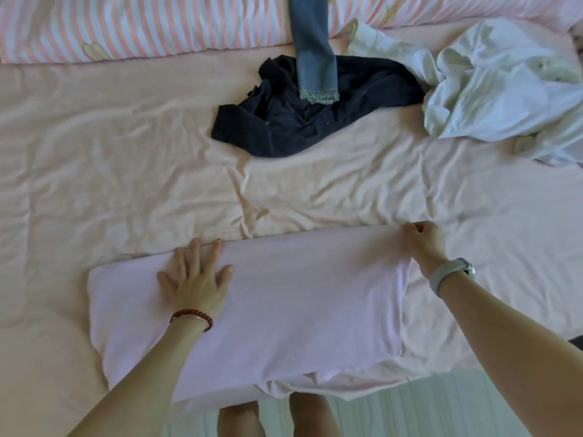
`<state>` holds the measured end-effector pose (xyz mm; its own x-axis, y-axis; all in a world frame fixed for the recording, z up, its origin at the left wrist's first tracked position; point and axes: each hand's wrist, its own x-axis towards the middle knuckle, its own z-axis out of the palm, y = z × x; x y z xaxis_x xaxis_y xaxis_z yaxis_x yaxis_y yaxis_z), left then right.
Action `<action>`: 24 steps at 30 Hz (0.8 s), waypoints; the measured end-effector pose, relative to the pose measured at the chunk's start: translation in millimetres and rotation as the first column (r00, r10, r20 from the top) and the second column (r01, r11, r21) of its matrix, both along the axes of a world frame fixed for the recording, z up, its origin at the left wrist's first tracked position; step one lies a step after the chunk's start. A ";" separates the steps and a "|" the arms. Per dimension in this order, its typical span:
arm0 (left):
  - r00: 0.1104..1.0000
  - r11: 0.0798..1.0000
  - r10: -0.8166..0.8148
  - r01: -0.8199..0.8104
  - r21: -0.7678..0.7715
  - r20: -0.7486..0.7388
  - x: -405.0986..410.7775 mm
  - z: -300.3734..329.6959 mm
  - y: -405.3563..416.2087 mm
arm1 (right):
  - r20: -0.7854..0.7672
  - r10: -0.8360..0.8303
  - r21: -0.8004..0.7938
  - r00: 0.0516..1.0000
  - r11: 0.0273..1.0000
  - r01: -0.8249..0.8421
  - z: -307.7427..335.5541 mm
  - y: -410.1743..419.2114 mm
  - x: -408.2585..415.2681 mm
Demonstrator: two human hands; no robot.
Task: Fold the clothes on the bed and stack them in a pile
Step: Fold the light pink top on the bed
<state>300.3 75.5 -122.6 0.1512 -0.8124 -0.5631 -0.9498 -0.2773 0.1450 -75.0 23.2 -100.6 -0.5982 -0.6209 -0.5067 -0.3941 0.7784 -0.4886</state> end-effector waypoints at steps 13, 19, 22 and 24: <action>0.974 0.973 -0.226 0.226 -0.044 -0.011 -90.9 32.1 77.4 | 0.344 -0.009 0.147 0.939 0.988 -0.044 10.6 125.1 23.6; 0.960 0.964 -0.260 0.251 0.085 0.105 -93.0 10.3 79.7 | 0.495 -0.080 0.089 0.865 0.995 0.041 24.7 124.0 26.4; 0.965 0.961 -0.258 0.253 0.112 0.035 -89.1 18.3 76.6 | 0.493 -0.034 0.068 0.869 0.998 0.000 40.4 128.0 32.3; 0.972 0.970 -0.225 0.231 0.082 -0.069 -80.9 27.7 73.9 | 0.367 0.040 -0.006 0.929 0.999 -0.041 56.6 129.7 42.1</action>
